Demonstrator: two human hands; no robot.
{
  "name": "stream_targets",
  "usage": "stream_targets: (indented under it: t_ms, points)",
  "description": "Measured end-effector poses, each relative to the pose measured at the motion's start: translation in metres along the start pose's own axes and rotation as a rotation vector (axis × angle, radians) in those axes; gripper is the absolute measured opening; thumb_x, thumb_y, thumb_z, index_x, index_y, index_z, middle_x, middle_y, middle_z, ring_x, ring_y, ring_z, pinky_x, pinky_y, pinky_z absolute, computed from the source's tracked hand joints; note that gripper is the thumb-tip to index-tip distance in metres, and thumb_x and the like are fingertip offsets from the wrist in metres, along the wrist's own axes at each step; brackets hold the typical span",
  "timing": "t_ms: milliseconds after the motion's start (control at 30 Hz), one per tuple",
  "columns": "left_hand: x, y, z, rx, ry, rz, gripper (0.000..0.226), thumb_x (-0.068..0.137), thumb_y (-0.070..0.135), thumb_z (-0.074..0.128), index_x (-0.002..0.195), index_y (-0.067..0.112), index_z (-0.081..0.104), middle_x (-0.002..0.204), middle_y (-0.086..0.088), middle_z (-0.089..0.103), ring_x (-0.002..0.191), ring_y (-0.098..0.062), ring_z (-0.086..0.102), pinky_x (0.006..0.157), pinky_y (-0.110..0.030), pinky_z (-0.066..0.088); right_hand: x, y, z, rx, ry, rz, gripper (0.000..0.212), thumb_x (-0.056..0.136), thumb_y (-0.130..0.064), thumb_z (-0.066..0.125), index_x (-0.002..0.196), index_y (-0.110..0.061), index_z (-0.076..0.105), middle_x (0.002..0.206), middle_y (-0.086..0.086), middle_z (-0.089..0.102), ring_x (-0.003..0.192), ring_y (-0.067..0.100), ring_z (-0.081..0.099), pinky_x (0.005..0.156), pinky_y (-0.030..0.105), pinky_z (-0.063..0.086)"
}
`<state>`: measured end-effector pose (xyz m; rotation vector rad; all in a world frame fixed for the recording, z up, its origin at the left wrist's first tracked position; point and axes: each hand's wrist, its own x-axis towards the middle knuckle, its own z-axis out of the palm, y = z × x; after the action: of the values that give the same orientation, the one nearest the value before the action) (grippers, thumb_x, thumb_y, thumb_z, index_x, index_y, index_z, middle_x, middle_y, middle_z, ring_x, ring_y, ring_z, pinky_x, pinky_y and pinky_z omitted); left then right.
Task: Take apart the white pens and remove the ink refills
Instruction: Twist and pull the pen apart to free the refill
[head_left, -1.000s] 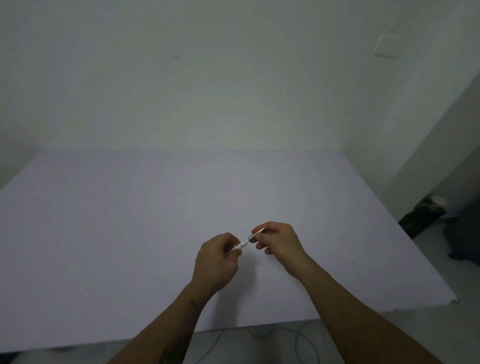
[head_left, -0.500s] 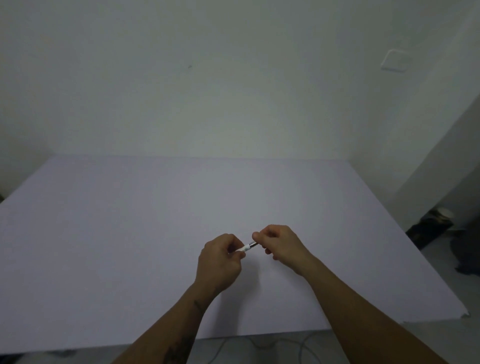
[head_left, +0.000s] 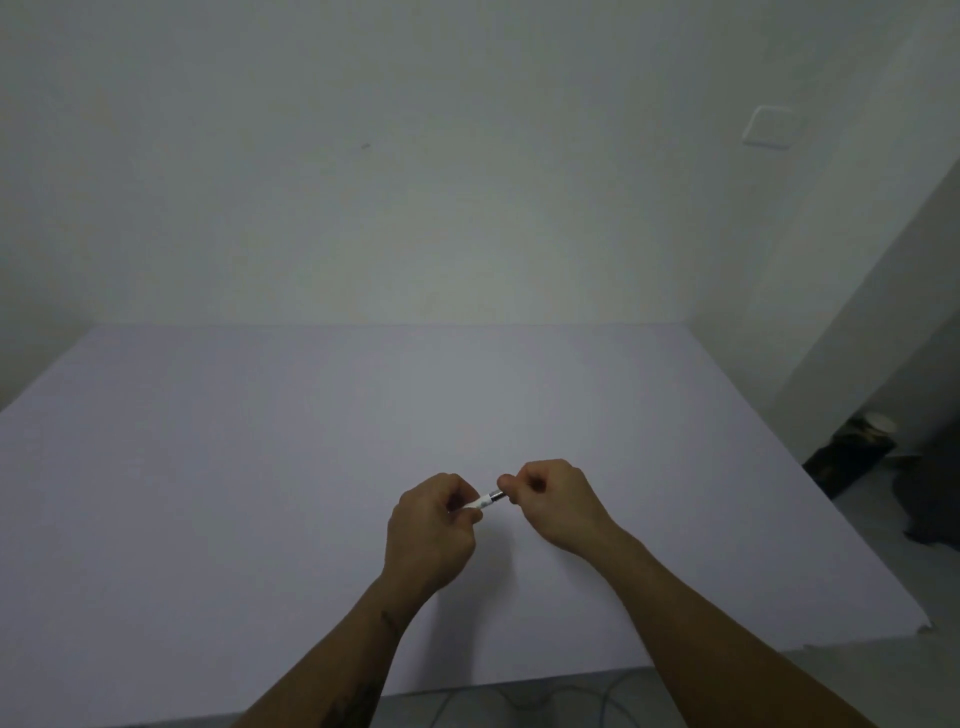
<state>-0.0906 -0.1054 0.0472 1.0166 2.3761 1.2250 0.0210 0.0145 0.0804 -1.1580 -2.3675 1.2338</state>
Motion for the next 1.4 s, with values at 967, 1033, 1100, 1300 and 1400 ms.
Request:
stream_targets:
  t_ms: [967, 1033, 1100, 1300, 1400]
  points:
    - [0.000, -0.006, -0.007, -0.081, -0.011, -0.052, 0.012, 0.081, 0.013, 0.073, 0.076, 0.022, 0.067, 0.073, 0.007, 0.066, 0.071, -0.012, 0.062, 0.066, -0.029, 0.056, -0.001, -0.006, 0.030, 0.709, -0.110, 0.320, 0.011, 0.091, -0.015, 0.068, 0.095, -0.004, 0.067, 0.079, 0.010, 0.060, 0.074, 0.022, 0.057, 0.062, 0.030, 0.050]
    - [0.000, -0.008, -0.010, -0.077, -0.010, -0.059, 0.013, 0.080, 0.014, 0.073, 0.075, 0.024, 0.066, 0.072, 0.008, 0.066, 0.070, -0.011, 0.062, 0.065, -0.030, 0.056, -0.002, -0.002, 0.027, 0.751, -0.157, 0.288, 0.018, 0.090, -0.004, 0.065, 0.106, -0.008, 0.071, 0.088, 0.011, 0.064, 0.079, 0.023, 0.060, 0.065, 0.030, 0.051]
    - [0.000, -0.009, -0.011, -0.076, -0.014, -0.067, 0.014, 0.080, 0.013, 0.073, 0.075, 0.024, 0.066, 0.072, 0.008, 0.066, 0.070, -0.011, 0.062, 0.065, -0.030, 0.055, -0.002, 0.000, 0.023, 0.787, -0.171, 0.282, 0.028, 0.089, 0.006, 0.060, 0.109, -0.010, 0.073, 0.087, 0.009, 0.066, 0.079, 0.022, 0.061, 0.067, 0.030, 0.052]
    - [0.001, -0.004, -0.010, -0.068, -0.032, -0.051, 0.012, 0.080, 0.013, 0.074, 0.077, 0.022, 0.067, 0.073, 0.008, 0.065, 0.070, -0.012, 0.062, 0.066, -0.028, 0.055, -0.002, -0.006, 0.037, 0.720, -0.012, 0.317, 0.012, 0.093, -0.013, 0.064, 0.084, -0.006, 0.068, 0.071, 0.009, 0.059, 0.069, 0.021, 0.056, 0.061, 0.029, 0.050]
    - [0.003, -0.005, -0.010, -0.066, -0.042, -0.048, 0.011, 0.080, 0.014, 0.074, 0.078, 0.022, 0.067, 0.073, 0.008, 0.066, 0.070, -0.011, 0.062, 0.067, -0.029, 0.056, -0.001, -0.005, 0.038, 0.662, -0.032, 0.298, 0.016, 0.093, -0.021, 0.066, 0.085, -0.008, 0.066, 0.071, 0.008, 0.058, 0.069, 0.021, 0.056, 0.059, 0.029, 0.048]
